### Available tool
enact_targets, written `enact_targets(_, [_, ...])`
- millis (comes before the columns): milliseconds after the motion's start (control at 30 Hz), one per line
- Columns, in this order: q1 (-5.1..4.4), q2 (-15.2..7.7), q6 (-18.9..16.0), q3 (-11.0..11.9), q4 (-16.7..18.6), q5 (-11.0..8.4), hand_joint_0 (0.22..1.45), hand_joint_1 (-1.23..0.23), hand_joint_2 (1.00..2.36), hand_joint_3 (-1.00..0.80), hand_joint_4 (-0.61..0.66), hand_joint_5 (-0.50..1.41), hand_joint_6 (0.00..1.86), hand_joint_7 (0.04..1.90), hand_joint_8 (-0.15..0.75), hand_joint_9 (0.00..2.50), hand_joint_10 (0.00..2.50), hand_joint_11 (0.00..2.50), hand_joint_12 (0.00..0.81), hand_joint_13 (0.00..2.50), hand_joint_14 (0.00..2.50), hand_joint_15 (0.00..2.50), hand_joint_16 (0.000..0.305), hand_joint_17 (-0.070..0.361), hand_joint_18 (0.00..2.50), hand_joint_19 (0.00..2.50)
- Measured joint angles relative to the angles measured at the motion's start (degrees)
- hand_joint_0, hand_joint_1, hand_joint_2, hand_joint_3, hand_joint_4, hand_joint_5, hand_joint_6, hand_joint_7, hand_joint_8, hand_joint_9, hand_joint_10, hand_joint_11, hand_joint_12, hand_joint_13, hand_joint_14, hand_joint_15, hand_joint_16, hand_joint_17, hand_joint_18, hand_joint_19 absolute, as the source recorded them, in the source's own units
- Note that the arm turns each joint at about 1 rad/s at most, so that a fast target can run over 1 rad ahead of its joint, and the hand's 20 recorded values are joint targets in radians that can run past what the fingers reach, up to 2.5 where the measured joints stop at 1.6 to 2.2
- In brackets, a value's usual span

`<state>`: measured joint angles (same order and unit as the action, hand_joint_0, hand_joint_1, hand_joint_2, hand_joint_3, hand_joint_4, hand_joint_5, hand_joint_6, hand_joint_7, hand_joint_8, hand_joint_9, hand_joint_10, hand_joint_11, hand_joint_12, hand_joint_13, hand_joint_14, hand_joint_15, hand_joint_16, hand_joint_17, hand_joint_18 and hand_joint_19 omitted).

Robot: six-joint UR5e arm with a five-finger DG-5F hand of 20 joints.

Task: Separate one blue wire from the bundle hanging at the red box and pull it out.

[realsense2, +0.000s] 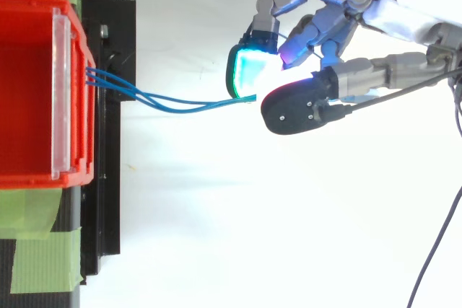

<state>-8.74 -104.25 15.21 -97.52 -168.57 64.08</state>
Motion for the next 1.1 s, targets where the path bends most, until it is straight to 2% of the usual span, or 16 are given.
enact_targets(333, [0.02, 0.0, 0.0, 0.0, 0.7, 0.08, 0.66, -0.75, 1.03, -0.12, 0.15, -0.22, 0.85, 1.05, 0.351, 1.02, 0.02, 1.27, 0.301, 1.45, 0.54, 1.49, 0.047, 0.105, 0.66, 0.72])
enact_targets(467, [-0.01, 0.0, -0.3, 0.1, 1.0, 0.08, 0.66, -0.75, 1.03, -0.11, 0.16, -0.22, 0.86, 1.05, 0.35, 1.01, 0.02, 1.27, 0.308, 1.45, 0.55, 1.49, 0.047, 0.105, 0.66, 0.72])
enact_targets(533, [-0.06, 0.0, -0.7, 0.1, 1.1, 0.08, 0.64, -0.69, 1.02, -0.2, 0.21, -0.22, 0.85, 1.05, 0.35, 1.02, 0.02, 1.25, 0.306, 1.45, 0.57, 1.48, 0.047, 0.105, 0.66, 0.73])
enact_targets(733, [-0.24, 0.0, -1.5, 0.1, 1.6, 0.06, 0.59, -0.67, 1.01, -0.38, 0.21, -0.22, 0.84, 1.06, 0.355, 1.02, 0.02, 1.26, 0.309, 1.44, 0.61, 1.45, 0.047, 0.107, 0.66, 0.73])
enact_targets(1100, [-0.5, 0.0, -1.3, 0.1, 2.2, -0.49, 0.59, -0.67, 1.01, -0.43, 0.22, -0.22, 0.84, 1.06, 0.356, 1.03, 0.02, 1.26, 0.315, 1.44, 0.62, 1.44, 0.048, 0.107, 0.66, 0.73])
